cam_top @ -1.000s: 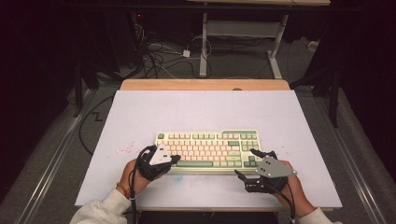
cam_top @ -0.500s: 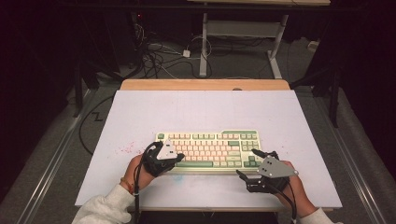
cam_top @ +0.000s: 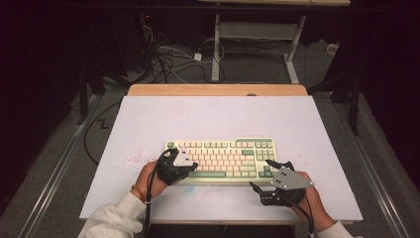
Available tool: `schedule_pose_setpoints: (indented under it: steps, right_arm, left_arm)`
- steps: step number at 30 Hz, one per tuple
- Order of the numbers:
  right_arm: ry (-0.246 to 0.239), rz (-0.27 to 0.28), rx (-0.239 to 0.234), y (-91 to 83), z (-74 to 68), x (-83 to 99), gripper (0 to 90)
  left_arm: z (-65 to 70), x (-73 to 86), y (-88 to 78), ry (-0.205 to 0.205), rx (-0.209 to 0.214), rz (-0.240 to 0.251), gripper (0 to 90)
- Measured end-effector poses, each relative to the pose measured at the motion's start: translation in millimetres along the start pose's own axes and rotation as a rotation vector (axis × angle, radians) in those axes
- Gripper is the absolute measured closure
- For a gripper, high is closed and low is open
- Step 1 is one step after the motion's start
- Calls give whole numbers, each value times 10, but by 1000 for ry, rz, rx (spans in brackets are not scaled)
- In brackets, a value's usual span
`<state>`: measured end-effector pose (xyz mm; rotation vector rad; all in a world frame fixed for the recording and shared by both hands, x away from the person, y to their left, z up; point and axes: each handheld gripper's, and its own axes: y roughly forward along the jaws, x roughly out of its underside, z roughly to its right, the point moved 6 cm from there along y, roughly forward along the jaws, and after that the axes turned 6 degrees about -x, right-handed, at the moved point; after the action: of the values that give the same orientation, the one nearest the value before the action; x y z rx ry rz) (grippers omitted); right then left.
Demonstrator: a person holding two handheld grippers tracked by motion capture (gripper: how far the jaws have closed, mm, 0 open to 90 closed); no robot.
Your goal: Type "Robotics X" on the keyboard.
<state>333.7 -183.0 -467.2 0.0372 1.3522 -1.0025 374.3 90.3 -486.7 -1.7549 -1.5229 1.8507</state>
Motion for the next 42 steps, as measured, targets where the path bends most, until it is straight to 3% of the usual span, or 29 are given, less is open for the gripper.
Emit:
schedule_pose_setpoints:
  steps: [25,42]
  right_arm:
    - [-9,-11,1,1,3,23,190]
    - [-15,-11,0,0,2,16,191]
  left_arm:
    - [-16,47,104,16,-23,-38,878]
    - [-24,19,44,17,-46,4,877]
